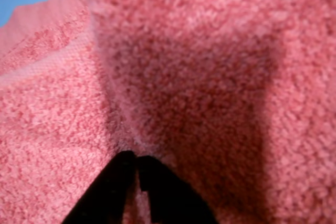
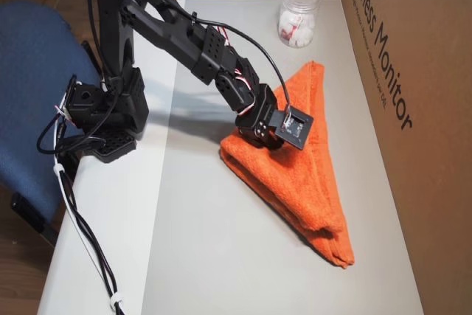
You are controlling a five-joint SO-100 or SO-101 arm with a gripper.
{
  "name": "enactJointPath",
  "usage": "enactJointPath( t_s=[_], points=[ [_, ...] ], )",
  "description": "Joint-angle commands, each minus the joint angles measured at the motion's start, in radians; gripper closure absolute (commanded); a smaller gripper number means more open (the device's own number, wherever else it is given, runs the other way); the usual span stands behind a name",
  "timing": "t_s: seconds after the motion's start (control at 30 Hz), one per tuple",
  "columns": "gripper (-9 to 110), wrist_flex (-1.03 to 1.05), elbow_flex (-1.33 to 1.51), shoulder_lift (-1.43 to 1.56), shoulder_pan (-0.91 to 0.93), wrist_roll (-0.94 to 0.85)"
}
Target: Fold the blanket.
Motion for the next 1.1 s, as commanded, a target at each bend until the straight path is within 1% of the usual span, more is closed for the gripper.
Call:
enactJointPath(
  t_s=[0.0, 0.5, 1.07],
  points=[
    [102, 0.006, 0.121, 0.026, -0.026, 0.029],
    [102, 0.006, 0.293, 0.164, -0.032, 0.029],
    [102, 0.025, 0.282, 0.383, -0.031, 0.012]
  ],
)
